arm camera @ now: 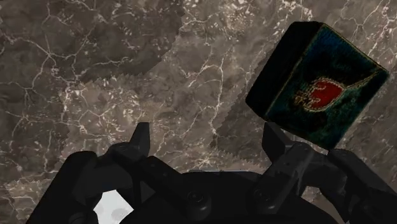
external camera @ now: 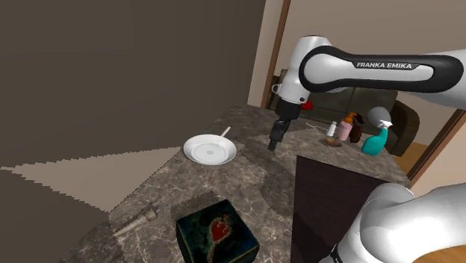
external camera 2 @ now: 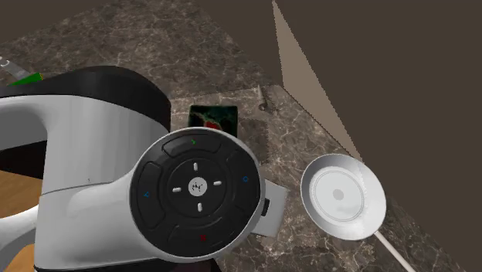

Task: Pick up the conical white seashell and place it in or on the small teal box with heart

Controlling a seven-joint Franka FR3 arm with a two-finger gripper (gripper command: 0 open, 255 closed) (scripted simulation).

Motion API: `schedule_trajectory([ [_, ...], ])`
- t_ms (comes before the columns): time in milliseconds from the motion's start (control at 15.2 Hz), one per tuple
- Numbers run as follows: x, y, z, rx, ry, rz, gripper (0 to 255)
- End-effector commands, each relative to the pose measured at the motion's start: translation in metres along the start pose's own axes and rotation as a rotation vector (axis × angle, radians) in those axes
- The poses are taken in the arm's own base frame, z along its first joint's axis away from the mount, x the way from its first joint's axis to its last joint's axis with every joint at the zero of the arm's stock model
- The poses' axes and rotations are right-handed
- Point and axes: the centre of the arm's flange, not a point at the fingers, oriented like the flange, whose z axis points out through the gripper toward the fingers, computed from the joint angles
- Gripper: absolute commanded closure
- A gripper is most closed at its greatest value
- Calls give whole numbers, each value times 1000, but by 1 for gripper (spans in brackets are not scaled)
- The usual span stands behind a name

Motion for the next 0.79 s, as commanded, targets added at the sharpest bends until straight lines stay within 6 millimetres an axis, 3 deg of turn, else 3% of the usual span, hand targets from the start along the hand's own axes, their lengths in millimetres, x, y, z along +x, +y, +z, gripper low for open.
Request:
schedule_trajectory([
  [0,19,-7,13,-2,16,-67,0],
  [726,120,-72,75,-8,90,-425,0],
])
